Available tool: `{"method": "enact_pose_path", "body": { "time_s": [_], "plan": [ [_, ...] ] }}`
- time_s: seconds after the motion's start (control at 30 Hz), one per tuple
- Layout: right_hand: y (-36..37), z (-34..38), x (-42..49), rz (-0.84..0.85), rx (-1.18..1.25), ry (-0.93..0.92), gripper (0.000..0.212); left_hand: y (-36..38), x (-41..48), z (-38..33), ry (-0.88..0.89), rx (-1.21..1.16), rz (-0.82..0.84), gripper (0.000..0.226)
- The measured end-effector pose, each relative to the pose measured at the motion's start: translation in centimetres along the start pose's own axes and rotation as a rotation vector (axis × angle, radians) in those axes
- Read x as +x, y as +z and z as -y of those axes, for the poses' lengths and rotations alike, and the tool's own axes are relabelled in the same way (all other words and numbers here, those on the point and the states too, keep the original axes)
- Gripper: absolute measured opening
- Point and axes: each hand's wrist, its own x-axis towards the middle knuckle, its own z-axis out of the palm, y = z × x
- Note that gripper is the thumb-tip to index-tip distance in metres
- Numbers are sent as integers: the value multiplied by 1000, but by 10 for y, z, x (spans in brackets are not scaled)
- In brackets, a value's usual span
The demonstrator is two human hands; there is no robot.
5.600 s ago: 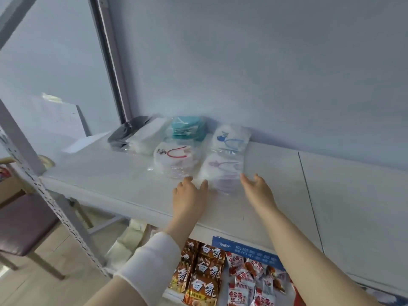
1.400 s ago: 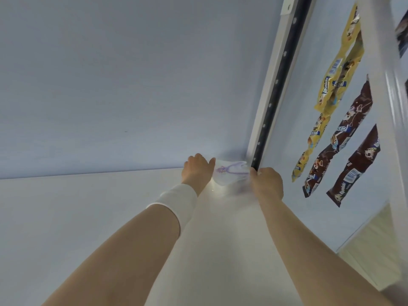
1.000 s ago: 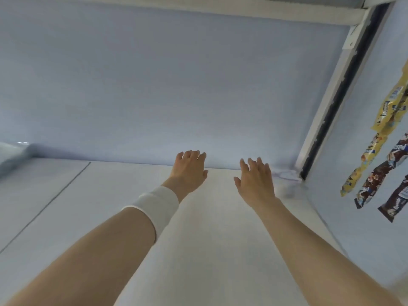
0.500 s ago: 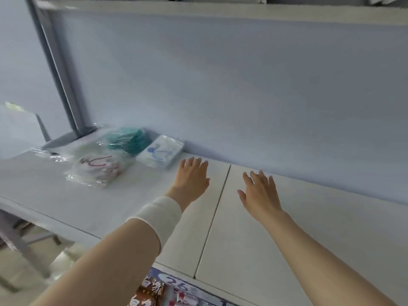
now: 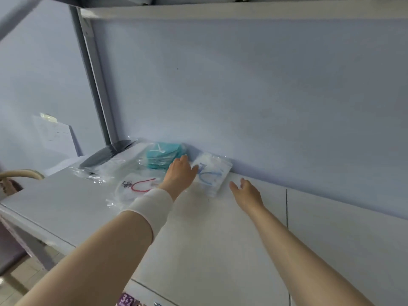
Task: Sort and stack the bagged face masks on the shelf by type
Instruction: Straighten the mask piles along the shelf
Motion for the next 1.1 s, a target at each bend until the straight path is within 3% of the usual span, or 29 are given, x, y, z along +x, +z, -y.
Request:
{"method": "enact_pose_path", "body": {
  "time_s": [0.17, 0.37, 0.53, 0.63, 0.77, 0.8, 0.9, 1.1],
  "plan": [
    [31, 34, 30, -63, 171, 189, 65, 12, 47, 5, 36, -76, 182, 54],
    [51, 42, 46, -188, 316, 285, 28, 27, 79, 12, 22, -196, 367, 50],
    [54, 44, 46, -216, 394, 258, 8, 24, 96, 8, -73, -426, 466, 35],
    [55, 38, 44, -212, 439, 233, 12, 28, 99, 13, -144, -526, 539, 44],
    [58, 30, 42, -231, 454, 219, 18, 32, 99, 17, -170, -588, 575, 39],
    [58, 29, 42, -234, 466, 219, 17, 32, 100, 17, -177, -629, 579, 44],
    [58, 27, 41, -224, 471, 221, 21, 36, 99, 16, -238, -699, 564, 90],
    [60, 22, 41, -239, 484, 209, 27, 48, 100, 22, -191, -756, 523, 116]
  ]
}}
